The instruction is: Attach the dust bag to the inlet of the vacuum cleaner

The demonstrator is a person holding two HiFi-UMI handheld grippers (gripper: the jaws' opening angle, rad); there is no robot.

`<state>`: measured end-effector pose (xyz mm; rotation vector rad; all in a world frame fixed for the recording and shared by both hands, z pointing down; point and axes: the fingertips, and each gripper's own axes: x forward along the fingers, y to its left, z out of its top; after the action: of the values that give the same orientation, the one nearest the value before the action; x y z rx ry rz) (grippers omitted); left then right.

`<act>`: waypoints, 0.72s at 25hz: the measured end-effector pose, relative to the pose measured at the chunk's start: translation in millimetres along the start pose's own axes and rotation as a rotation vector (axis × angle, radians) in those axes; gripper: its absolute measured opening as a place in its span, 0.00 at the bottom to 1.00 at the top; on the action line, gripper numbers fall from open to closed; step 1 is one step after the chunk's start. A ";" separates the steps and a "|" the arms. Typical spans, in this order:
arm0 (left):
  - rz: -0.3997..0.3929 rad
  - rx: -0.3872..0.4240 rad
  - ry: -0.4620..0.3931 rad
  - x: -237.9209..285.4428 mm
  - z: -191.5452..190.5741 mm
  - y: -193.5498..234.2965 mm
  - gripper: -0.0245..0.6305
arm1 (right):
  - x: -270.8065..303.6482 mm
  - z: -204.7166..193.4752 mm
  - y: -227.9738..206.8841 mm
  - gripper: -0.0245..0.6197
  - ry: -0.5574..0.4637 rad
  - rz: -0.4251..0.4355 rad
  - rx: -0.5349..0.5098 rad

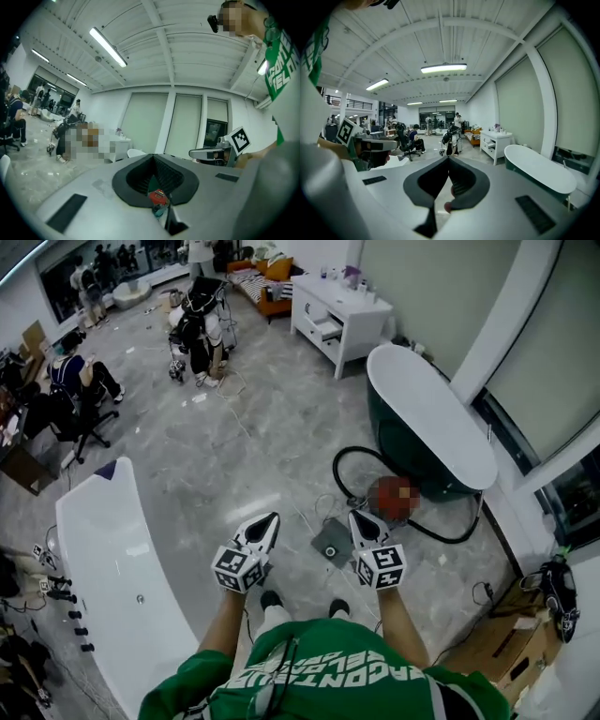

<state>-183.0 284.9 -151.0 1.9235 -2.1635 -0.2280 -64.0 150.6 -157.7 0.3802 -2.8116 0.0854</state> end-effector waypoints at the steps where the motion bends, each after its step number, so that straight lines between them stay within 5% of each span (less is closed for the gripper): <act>1: -0.029 0.004 0.011 4.6 3.5 6.6 0.04 | 5.8 3.1 4.9 0.05 -0.002 -0.020 -0.003; 9: -0.296 0.026 0.090 48.3 -19.0 18.2 0.04 | 14.2 -21.1 19.7 0.05 0.042 -0.217 -0.046; 18: -0.468 0.077 0.141 144.8 -30.0 -30.2 0.04 | -20.6 -35.0 -77.5 0.05 0.036 -0.422 0.037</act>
<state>-161.3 138.8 -119.9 2.3889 -1.6314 -0.0837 -14.2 84.5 -129.2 0.9572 -2.6335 0.0501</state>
